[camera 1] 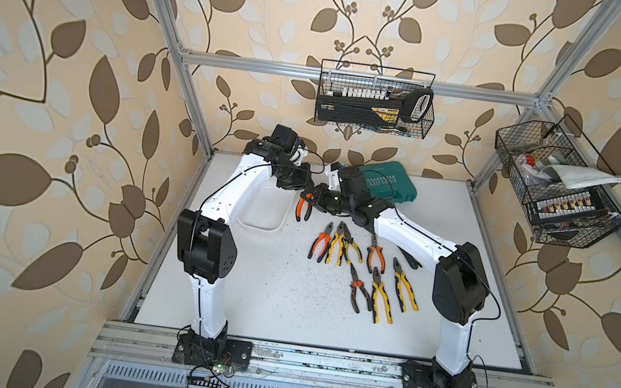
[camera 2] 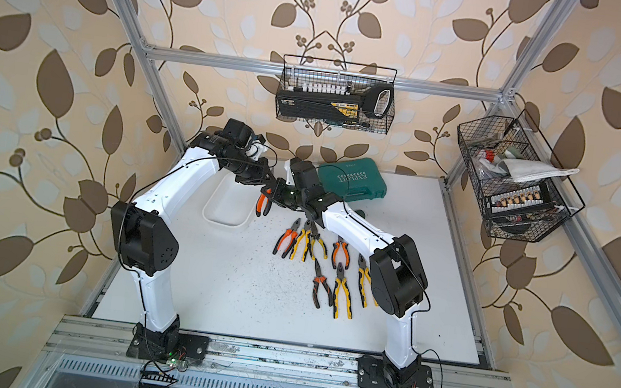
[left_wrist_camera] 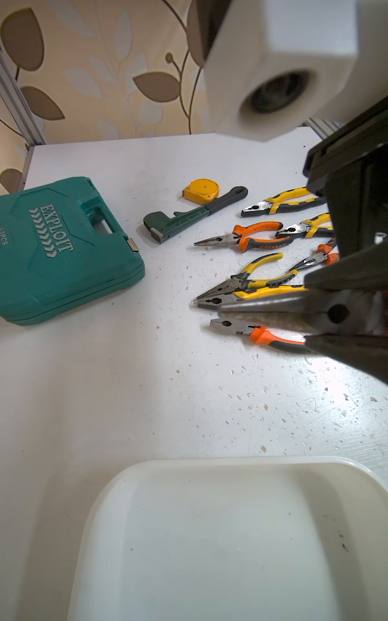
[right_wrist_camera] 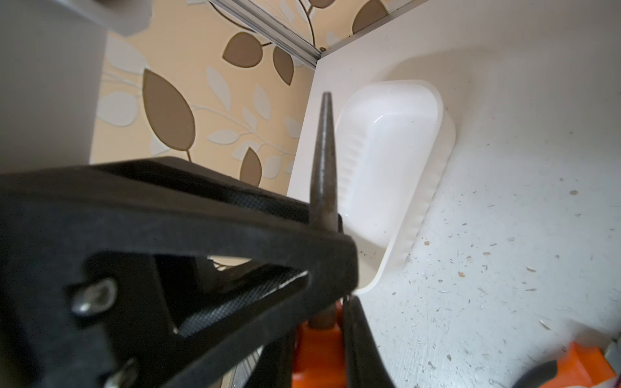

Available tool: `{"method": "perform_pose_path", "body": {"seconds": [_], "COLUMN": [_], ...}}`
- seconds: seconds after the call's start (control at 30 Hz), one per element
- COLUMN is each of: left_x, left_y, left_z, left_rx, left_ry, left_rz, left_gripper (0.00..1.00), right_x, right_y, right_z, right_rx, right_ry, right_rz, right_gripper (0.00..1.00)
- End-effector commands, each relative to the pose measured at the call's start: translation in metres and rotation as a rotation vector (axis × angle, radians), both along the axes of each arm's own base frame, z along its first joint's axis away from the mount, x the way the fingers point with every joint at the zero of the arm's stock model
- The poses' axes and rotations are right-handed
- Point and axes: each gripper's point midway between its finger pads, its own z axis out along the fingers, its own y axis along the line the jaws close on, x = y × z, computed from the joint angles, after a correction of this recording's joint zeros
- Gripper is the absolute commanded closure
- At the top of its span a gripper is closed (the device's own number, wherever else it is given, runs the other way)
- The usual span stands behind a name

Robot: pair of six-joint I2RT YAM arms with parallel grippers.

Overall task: Take the pliers out of the storage box
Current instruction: Place the pliers at the center of the board.

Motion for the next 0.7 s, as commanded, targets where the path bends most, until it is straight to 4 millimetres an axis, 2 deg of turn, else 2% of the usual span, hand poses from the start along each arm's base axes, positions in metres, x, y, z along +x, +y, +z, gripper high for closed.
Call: {"method": "perform_pose_path", "body": {"seconds": [0.0, 0.13, 0.2, 0.3, 0.47, 0.57, 0.67], "left_x": [-0.004, 0.002, 0.005, 0.005, -0.006, -0.022, -0.041], "left_y": [-0.003, 0.002, 0.007, 0.005, -0.007, -0.015, -0.020], "left_z": [0.025, 0.028, 0.029, 0.036, 0.043, 0.047, 0.047], "left_rx": [0.005, 0.075, 0.135, 0.171, 0.152, 0.105, 0.079], "left_ry": [-0.097, -0.175, -0.231, -0.313, -0.393, -0.422, -0.453], "left_rz": [-0.044, -0.102, -0.147, -0.245, -0.400, -0.496, -0.608], "left_gripper": [0.67, 0.28, 0.02, 0.01, 0.01, 0.01, 0.01], "right_x": [-0.001, -0.006, -0.012, -0.022, -0.040, -0.050, -0.062], "right_y": [-0.006, -0.016, -0.024, -0.039, -0.077, -0.097, -0.104], "right_z": [-0.004, -0.007, -0.012, -0.020, -0.039, -0.050, -0.061], "right_rx": [-0.020, -0.051, -0.076, -0.120, -0.178, -0.202, -0.218], "right_ry": [0.007, -0.002, -0.007, -0.015, 0.016, 0.042, 0.086], "right_rz": [0.002, 0.004, 0.007, 0.025, 0.028, 0.013, 0.013], "right_gripper": [0.96, 0.97, 0.98, 0.99, 1.00, 1.00, 1.00]}}
